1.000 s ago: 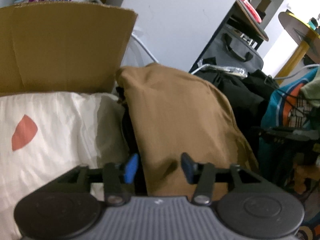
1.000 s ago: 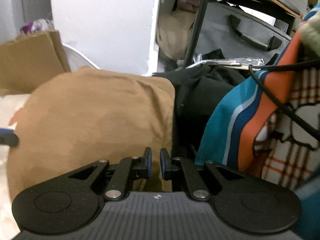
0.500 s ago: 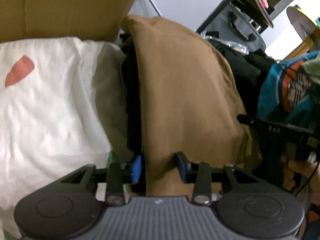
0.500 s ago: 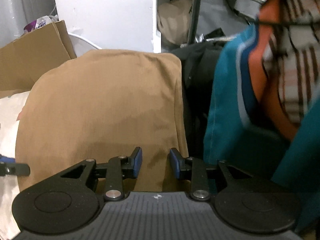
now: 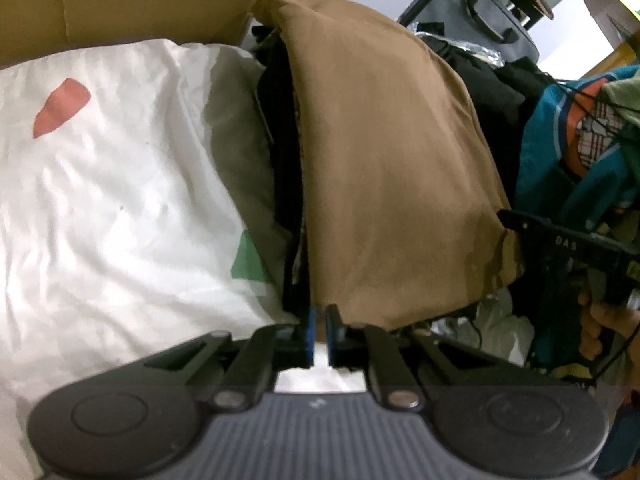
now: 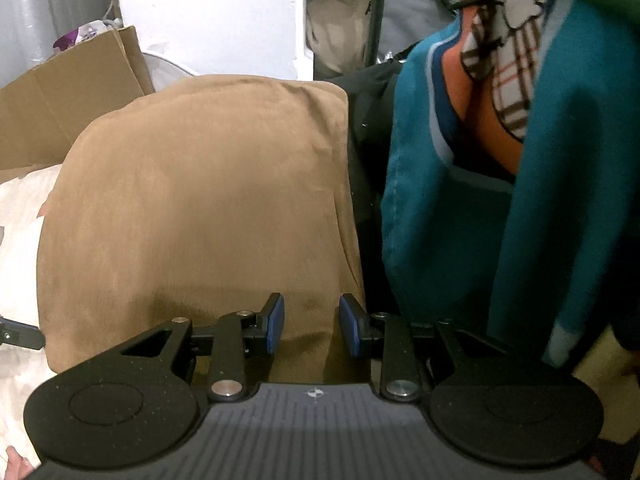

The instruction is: Fold clothes

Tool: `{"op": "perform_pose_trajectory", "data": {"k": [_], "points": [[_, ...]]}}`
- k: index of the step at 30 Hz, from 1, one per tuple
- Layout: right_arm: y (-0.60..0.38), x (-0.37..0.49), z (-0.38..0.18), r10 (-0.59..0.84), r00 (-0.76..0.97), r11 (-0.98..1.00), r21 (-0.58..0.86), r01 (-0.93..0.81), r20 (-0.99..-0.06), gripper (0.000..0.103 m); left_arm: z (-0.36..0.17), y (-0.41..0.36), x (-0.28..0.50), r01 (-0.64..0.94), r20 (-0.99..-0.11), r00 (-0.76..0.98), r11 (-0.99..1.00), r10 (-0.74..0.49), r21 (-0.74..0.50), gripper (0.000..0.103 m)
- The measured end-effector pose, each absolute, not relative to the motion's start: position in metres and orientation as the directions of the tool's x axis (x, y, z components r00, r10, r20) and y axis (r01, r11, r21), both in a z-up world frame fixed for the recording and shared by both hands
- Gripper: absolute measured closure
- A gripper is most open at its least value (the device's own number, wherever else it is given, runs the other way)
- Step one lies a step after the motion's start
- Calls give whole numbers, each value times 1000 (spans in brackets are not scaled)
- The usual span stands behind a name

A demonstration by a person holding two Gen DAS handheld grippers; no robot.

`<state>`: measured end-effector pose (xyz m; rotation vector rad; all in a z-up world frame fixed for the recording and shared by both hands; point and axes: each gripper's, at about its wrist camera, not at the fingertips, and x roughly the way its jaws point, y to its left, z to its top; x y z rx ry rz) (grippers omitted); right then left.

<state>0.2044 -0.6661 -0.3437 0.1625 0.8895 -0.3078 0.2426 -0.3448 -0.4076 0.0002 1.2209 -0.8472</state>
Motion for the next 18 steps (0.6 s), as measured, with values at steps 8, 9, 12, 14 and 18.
{"op": "perform_pose_trajectory", "data": {"k": [8, 9, 12, 14, 18], "points": [[-662, 187, -324, -167, 563, 918, 81, 389, -810, 44, -377, -336, 240, 539, -849, 115, 751, -515, -382, 42], [-661, 184, -321, -165, 561, 915, 87, 395, -811, 42, -372, -335, 239, 540, -852, 119, 753, -510, -375, 39], [-658, 176, -311, -158, 555, 906, 104, 411, -817, 26, -355, -335, 236, 543, -856, 137, 760, -499, -356, 25], [-656, 171, -304, -154, 551, 899, 115, 422, -820, 16, -344, -334, 234, 538, -857, 141, 765, -495, -354, 15], [-652, 162, -290, -145, 543, 887, 135, 442, -827, 9, -316, -330, 230, 551, -861, 177, 773, -478, -315, 13]]}}
